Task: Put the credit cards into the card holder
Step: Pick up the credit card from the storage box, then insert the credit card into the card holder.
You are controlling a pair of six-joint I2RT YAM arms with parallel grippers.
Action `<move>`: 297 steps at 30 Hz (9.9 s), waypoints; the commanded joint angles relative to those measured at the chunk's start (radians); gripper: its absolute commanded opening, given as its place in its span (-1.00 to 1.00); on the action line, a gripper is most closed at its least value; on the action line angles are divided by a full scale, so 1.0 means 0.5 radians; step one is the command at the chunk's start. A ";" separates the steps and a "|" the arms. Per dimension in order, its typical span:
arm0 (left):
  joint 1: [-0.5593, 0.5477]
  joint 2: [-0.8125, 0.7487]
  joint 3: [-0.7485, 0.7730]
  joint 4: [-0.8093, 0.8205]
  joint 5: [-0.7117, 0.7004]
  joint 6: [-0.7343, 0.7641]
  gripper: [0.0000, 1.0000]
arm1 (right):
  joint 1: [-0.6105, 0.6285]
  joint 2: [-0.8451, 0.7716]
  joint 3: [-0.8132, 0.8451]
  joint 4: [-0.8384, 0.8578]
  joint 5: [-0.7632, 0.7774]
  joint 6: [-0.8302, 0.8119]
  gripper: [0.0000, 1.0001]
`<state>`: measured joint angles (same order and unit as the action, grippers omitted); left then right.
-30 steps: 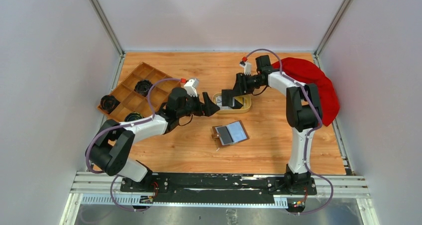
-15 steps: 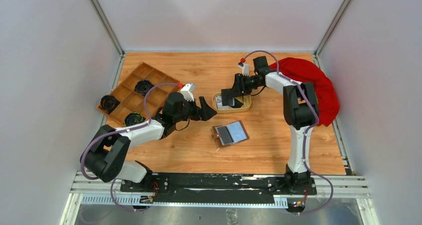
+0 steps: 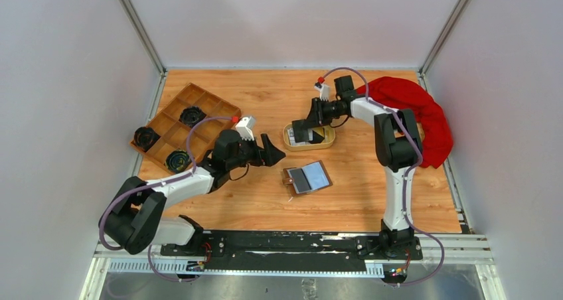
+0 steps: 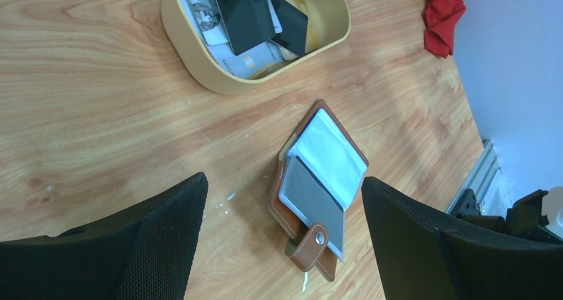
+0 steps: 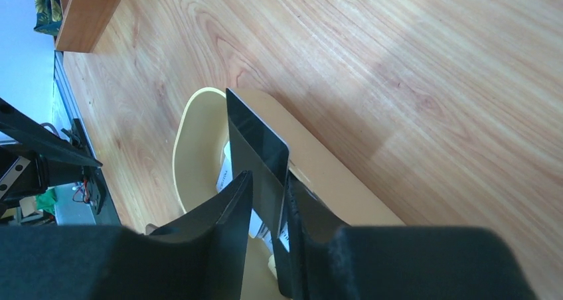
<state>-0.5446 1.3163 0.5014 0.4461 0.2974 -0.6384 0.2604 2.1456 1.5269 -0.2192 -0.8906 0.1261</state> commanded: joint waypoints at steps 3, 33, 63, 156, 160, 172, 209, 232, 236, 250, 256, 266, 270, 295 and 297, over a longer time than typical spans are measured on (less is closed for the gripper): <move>0.015 -0.122 -0.092 0.004 -0.053 -0.022 0.78 | 0.030 0.085 -0.012 0.093 -0.071 0.061 -0.72; -0.145 -1.273 -0.505 0.559 0.492 0.844 0.94 | -0.100 -1.401 -0.619 -1.257 -1.133 -3.557 -1.00; -1.092 -0.476 -0.182 0.901 0.055 1.415 0.34 | -0.042 -1.855 -0.992 -2.762 -1.143 -5.550 -1.00; -0.519 0.935 -0.459 1.526 -0.607 -1.202 -1.00 | 0.085 -0.939 -1.213 -0.220 0.449 -0.531 -0.91; -0.529 1.003 -0.451 1.584 -0.607 -1.236 -1.00 | 0.089 -0.912 -1.194 -0.261 0.492 -0.560 -0.83; -0.554 1.038 -0.404 1.550 -0.567 -1.230 -1.00 | 0.134 -0.768 -1.120 -0.396 0.482 -0.605 -0.83; -0.607 0.955 -0.204 0.925 -0.322 -1.384 -1.00 | 0.168 -0.754 -1.096 -0.415 0.502 -0.596 -0.82; -0.608 1.055 -0.131 0.927 -0.293 -1.495 -1.00 | 0.188 -0.748 -1.085 -0.414 0.506 -0.593 -0.81; -0.607 1.101 -0.091 0.927 -0.285 -1.492 -1.00 | 0.191 -0.748 -1.085 -0.415 0.502 -0.593 -0.80; -0.608 1.136 -0.052 0.927 -0.292 -1.442 -0.61 | 0.171 -0.906 -0.988 -0.528 0.574 -0.712 -0.26; -0.609 1.139 -0.061 0.927 -0.273 -1.398 -0.37 | 0.169 -1.084 -0.989 -0.548 0.510 -0.822 -0.04; -0.607 1.144 -0.064 0.962 -0.240 -1.316 0.24 | 0.193 -1.401 -1.108 -0.647 -0.195 -1.433 -0.14; -0.607 1.136 -0.066 0.967 -0.240 -1.286 0.32 | 0.282 -1.583 -1.320 -0.687 -0.508 -2.018 -0.23; -0.607 1.236 -0.141 1.207 -0.224 -1.438 0.41 | 1.173 -1.656 -1.789 0.112 0.703 -2.500 -0.82; -0.607 1.234 -0.144 1.212 -0.219 -1.441 0.41 | 1.206 -1.629 -1.805 0.179 0.808 -2.495 -0.82</move>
<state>-0.8413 1.8915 0.4595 1.1172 0.1913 -1.3632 0.8211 1.3304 0.6525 -0.2443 -0.6254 -1.0992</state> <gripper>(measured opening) 0.702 0.088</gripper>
